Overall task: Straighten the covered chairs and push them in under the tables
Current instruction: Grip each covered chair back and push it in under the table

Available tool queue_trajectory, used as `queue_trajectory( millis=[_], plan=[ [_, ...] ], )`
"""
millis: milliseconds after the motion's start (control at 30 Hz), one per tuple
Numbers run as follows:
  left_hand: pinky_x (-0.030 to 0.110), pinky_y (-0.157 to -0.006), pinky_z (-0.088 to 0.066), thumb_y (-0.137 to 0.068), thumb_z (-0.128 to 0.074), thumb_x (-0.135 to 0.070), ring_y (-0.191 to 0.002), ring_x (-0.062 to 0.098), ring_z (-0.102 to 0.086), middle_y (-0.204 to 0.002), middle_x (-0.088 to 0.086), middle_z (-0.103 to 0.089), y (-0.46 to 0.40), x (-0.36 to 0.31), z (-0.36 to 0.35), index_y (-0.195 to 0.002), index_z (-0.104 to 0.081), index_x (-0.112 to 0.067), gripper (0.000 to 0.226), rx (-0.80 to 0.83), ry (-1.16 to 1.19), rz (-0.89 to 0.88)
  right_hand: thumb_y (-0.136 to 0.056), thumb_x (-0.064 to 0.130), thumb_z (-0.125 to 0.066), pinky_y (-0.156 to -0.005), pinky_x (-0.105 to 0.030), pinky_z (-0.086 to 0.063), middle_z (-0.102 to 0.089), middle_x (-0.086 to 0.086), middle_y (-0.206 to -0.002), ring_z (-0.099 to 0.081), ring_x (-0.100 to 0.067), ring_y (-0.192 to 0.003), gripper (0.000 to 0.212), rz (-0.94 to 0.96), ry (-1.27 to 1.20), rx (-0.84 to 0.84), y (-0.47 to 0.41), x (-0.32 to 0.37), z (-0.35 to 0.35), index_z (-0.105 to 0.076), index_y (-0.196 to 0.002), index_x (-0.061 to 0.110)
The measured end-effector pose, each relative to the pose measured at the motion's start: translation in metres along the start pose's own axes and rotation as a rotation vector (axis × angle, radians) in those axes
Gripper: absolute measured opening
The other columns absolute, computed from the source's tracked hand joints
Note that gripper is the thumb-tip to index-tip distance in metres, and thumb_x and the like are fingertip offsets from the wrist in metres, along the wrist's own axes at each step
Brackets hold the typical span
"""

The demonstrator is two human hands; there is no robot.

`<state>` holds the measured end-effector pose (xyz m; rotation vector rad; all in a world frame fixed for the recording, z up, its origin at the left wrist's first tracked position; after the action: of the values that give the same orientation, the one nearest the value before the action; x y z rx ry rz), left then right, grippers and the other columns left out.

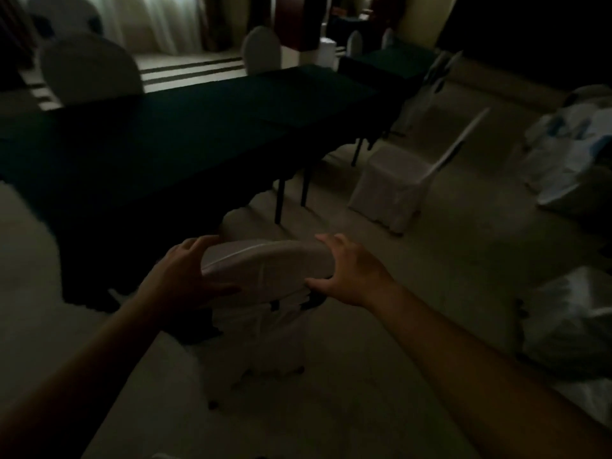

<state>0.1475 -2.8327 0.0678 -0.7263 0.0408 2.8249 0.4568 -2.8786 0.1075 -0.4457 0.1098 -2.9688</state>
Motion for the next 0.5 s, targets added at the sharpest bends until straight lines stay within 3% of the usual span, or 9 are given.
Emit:
queue_trajectory(
  millis=[300, 500],
  plan=[
    [0.042, -0.085, -0.049, -0.044, -0.078, -0.073, -0.114, 0.026, -0.054, -0.132, 0.001, -0.052, 0.002, 0.017, -0.021, -0.136, -0.034, -0.038, 0.108, -0.013, -0.108, 0.196, -0.062, 0.057, -0.077, -0.096, -0.046, -0.041, -0.04, -0.007, -0.136, -0.041, -0.029, -0.119, 0.097, 0.136, 0.007, 0.162, -0.062, -0.016, -0.044, -0.031, -0.142, 0.026],
    [0.039, -0.08, -0.052, -0.044, -0.081, -0.067, -0.102, 0.025, -0.061, -0.116, 0.001, -0.061, -0.009, -0.005, -0.036, -0.125, -0.044, -0.034, 0.095, 0.007, -0.242, 0.298, -0.065, 0.053, -0.074, -0.088, -0.044, -0.043, -0.051, -0.011, -0.123, -0.047, -0.034, -0.109, 0.083, 0.131, -0.025, 0.256, -0.091, -0.05, -0.07, -0.035, -0.131, 0.022]
  ],
)
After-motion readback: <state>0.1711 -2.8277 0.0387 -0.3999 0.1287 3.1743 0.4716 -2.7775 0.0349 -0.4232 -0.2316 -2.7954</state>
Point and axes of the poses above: each hand's wrist, its own y-axis away from the middle knuckle, its own z-axis out of the back of the hand, x = y × z, the point moved 1 cm from there along -y, towards the middle knuckle
